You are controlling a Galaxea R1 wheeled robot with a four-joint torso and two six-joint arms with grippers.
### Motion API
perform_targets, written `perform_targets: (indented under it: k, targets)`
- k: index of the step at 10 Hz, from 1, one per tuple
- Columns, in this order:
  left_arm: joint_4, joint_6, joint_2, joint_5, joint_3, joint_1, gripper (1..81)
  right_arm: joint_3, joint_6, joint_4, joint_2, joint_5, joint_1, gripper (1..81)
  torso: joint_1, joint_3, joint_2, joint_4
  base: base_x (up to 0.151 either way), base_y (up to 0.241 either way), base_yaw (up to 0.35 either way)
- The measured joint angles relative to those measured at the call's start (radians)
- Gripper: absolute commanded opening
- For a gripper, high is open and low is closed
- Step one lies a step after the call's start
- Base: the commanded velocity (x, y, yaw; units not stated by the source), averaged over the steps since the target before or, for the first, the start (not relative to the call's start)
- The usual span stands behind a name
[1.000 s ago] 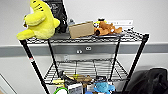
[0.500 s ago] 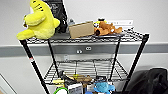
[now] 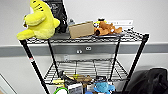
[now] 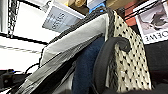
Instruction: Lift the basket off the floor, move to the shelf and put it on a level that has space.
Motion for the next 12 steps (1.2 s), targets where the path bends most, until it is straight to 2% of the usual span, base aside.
perform_targets:
  k: [12]
  targets:
    - [0.000,-0.001,-0.202,-0.038,0.354,-0.084,1.0,0.329,0.004,0.001,-0.194,0.013,0.103,1.0,0.000,0.000,0.000,0.000,0.000,0.000,0.000]
